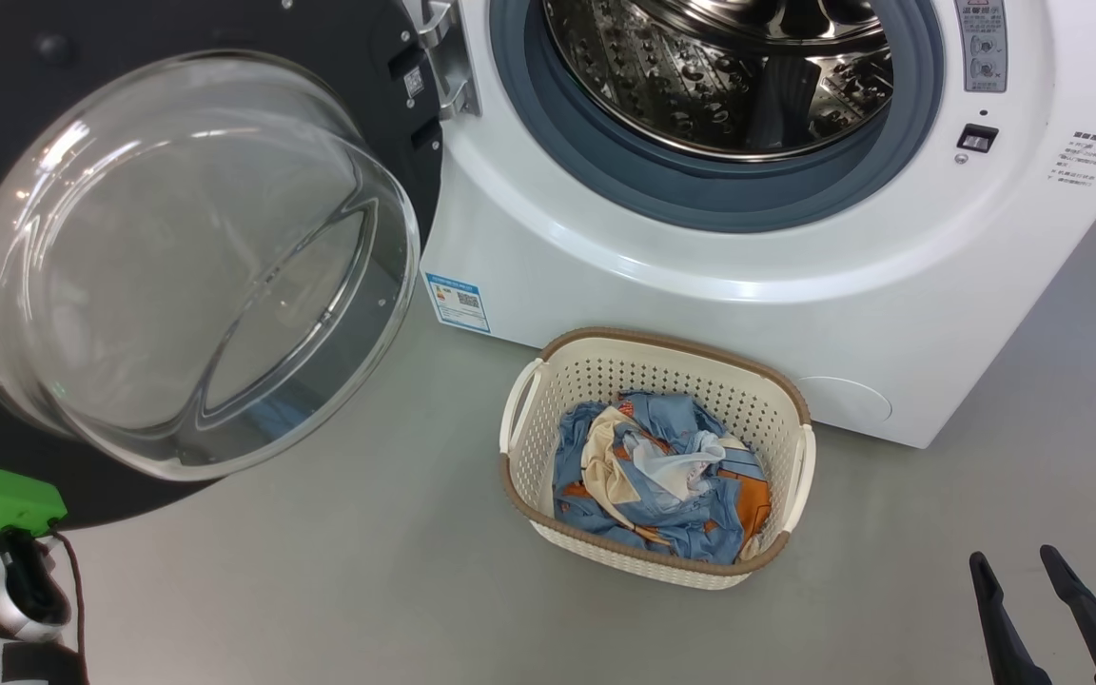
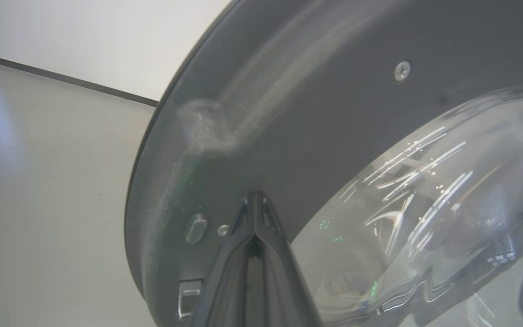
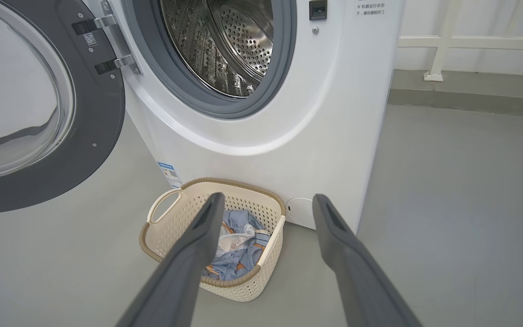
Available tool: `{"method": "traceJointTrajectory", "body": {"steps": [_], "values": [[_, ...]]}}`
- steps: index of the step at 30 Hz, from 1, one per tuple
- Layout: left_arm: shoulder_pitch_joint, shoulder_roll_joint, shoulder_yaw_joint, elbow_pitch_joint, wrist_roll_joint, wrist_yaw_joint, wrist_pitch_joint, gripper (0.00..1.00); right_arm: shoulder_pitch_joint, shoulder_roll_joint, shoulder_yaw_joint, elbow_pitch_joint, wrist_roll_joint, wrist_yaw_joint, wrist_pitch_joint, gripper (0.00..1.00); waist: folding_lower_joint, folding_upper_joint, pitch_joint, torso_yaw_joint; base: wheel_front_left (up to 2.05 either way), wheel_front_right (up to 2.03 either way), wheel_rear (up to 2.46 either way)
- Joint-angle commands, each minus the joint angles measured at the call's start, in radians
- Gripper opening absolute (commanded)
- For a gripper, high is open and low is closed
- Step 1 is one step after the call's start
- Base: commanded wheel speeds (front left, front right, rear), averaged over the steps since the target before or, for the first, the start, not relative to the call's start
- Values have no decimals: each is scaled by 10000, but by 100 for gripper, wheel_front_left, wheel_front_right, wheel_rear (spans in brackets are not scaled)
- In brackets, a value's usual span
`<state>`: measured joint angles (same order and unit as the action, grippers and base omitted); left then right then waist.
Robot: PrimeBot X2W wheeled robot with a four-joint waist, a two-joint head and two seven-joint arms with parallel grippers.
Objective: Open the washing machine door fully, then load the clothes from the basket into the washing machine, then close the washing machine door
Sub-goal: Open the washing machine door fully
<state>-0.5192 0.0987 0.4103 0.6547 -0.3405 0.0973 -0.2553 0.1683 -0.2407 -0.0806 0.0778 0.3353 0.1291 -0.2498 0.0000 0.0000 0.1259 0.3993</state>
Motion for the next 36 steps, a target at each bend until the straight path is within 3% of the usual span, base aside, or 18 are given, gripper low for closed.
{"method": "traceJointTrajectory", "body": {"steps": [1,10,21,23,24,26,27,36], "values": [[-387,432,419,-141,158,-99,-64,0,-62,-183,215,-183,-78,16,-120,100,0,0,-23,3,0,0,0],[-236,-100,572,-496,432,-736,-64,0,-65,-66,231,-110,-27,16,-120,100,0,0,-316,50,0,0,0],[877,-457,-514,-2234,284,-1416,-47,3,-103,246,400,-63,-22,16,-120,100,0,0,-872,-316,0,0,0],[1172,-471,-847,-2775,204,-1409,-6,49,-96,297,432,-69,-34,16,-120,100,0,0,-967,-454,0,0,0],[1338,-475,-1040,-3063,107,-1403,41,66,-98,313,444,-71,-36,16,-120,100,0,0,-1011,-539,0,0,0],[1699,-479,-1548,-3668,-143,-1355,124,93,-112,333,472,-77,-36,16,-120,100,0,0,-1072,-727,0,0,0],[1886,-480,-1834,-3982,-261,-1332,156,100,-118,351,481,-83,-42,16,-120,100,0,0,-1103,-826,0,0,0],[3611,-469,-4008,-6140,367,-1650,381,100,-296,487,673,-160,-99,16,-120,100,0,0,-1193,-1973,0,0,0]]}}
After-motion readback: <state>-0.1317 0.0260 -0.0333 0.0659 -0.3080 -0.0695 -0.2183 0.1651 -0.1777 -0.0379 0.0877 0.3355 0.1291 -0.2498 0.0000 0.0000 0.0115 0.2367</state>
